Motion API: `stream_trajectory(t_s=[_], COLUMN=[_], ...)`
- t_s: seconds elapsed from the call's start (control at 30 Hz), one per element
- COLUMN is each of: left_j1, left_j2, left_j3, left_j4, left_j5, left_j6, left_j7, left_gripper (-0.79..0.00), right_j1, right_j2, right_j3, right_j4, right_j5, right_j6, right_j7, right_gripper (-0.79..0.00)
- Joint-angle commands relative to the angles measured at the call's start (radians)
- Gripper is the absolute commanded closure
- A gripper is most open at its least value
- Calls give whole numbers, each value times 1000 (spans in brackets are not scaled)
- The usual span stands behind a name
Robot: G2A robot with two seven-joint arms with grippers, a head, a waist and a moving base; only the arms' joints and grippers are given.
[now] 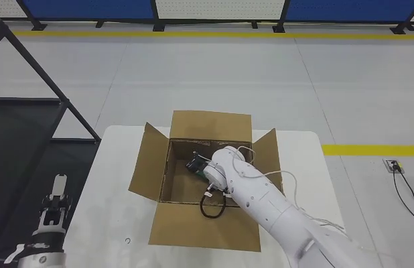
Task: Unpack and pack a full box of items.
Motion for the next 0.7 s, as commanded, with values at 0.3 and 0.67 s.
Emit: stream_trajectory(t_s=[0.3, 0.67], left_j1=[1, -2], left_j2=[-1, -1], left_j3=[-5, -5], left_j4=[3, 6], left_j5=[-1, 3], left_j6=[2, 4], left_j7=[6, 9], left_gripper=[-785, -785], right_j1=[24, 42], right_j2=[-43, -83], right_j3=[10, 9], right_j4=[145, 232], right_j5=[28, 34], right_j6=[-24, -62], right_j7=[-59, -82], right_gripper=[-342, -46])
